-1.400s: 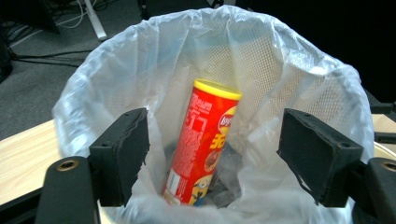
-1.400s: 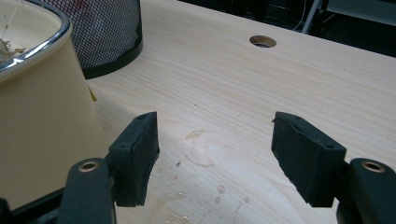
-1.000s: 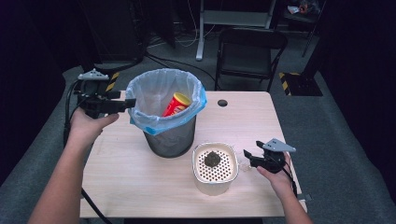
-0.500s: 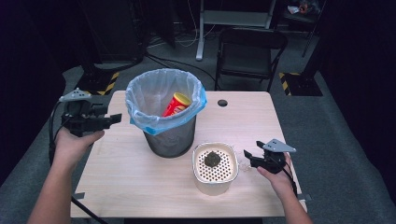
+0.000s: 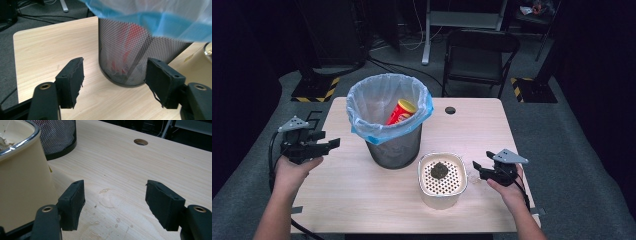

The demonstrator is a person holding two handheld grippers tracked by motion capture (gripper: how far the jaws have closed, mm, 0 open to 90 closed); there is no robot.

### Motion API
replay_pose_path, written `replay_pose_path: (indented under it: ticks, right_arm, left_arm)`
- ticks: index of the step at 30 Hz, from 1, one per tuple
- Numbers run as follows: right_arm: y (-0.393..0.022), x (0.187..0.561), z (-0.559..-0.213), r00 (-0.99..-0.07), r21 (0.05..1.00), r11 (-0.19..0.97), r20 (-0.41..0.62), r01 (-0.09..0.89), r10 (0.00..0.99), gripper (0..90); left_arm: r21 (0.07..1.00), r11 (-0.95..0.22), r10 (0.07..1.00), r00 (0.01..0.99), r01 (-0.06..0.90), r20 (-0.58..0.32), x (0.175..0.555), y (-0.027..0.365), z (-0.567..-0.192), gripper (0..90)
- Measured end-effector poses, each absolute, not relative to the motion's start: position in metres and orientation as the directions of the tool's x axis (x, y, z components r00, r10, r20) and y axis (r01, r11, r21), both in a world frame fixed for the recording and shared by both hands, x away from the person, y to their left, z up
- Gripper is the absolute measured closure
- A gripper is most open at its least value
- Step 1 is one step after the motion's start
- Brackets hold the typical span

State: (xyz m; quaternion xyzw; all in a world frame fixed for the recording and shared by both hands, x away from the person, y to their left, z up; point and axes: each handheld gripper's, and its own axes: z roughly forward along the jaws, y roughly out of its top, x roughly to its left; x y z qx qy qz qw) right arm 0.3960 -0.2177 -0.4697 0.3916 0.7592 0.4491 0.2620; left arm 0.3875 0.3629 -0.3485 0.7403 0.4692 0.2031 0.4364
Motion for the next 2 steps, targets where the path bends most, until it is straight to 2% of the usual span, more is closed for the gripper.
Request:
replay_pose_path:
  ticks: [2]
  right_arm:
    - [-0.2183, 0.3961, -0.4696, -0.553, 0.887, 0.29, -0.047, 0.36, 0.832, 31.4]
  left_arm:
    - [0.836, -0.193, 0.871, 0.482, 0.513, -0.094, 0.3868, 0.3634, -0.3557, 29.4]
